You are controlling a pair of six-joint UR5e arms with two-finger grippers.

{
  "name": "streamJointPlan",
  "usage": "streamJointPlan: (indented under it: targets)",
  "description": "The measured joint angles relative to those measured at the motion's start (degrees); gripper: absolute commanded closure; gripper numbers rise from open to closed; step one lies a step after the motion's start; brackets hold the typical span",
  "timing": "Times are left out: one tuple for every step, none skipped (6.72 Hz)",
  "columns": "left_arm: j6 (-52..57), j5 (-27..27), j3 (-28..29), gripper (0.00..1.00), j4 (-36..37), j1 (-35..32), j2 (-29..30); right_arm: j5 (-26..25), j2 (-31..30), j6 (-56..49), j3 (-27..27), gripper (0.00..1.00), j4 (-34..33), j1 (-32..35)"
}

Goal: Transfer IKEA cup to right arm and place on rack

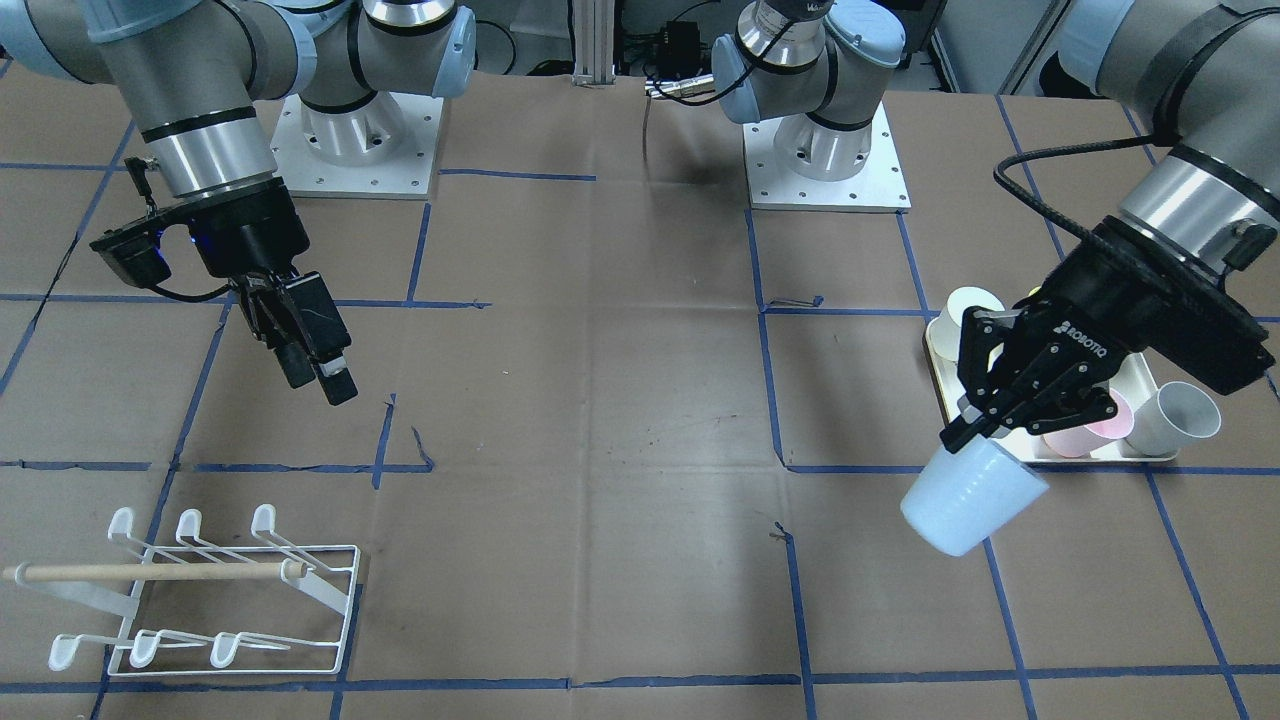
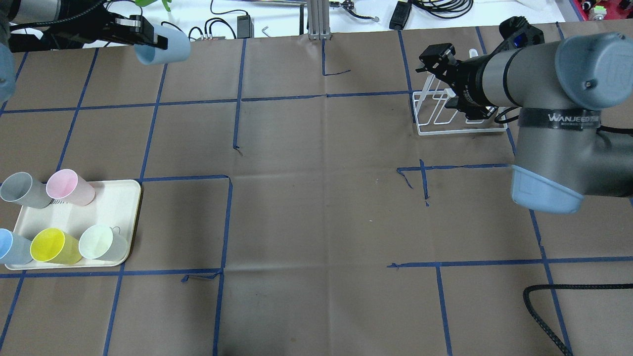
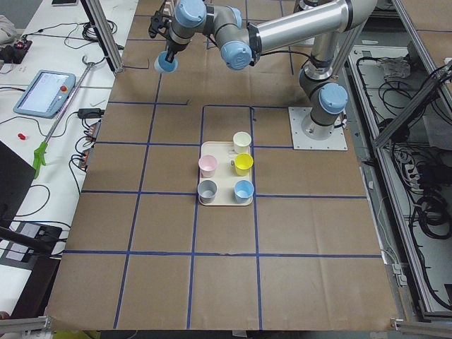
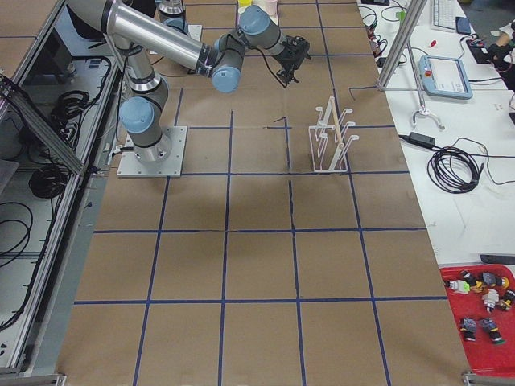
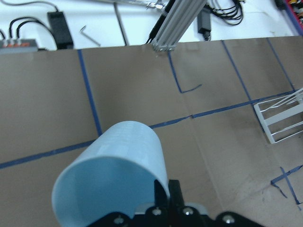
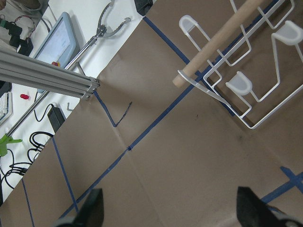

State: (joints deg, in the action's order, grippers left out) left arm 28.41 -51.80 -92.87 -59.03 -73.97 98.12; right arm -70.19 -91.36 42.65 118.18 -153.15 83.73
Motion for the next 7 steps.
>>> streamJointPlan:
  targets:
    - [0.68,4.85,-3.57,1.0,9.78,-1.51,0.4,1.35,-0.27,0.56,0.97,0.0,-0.61,-0.03]
    - [0.87,8.77,-7.42,1.0,18.74,-2.76,0.81,2.76,-0.53,3.07,2.34,0.0,-3.55,-0.01]
    - [1.02,12.6,-10.7,1.0,24.86,-4.03,1.05,4.51,-0.53,8.59,4.16,0.0,-8.61,0.11]
    - [1.11,16.0,-13.9,1.0,30.49,-5.49,1.25,8.39,-0.47,14.37,6.45,0.0,-13.1,0.23]
    - [0.98,17.61,-17.54,1.0,36.41,-6.82,1.32,12.93,-0.35,18.16,8.36,0.0,-15.78,0.26]
    - [0.49,18.46,-21.9,1.0,43.39,-8.22,1.35,15.88,-0.52,21.94,9.45,0.0,-16.85,0.27]
    - [-0.11,19.13,-25.37,1.0,49.37,-9.45,1.43,17.65,-0.86,26.31,9.95,0.0,-17.14,0.21]
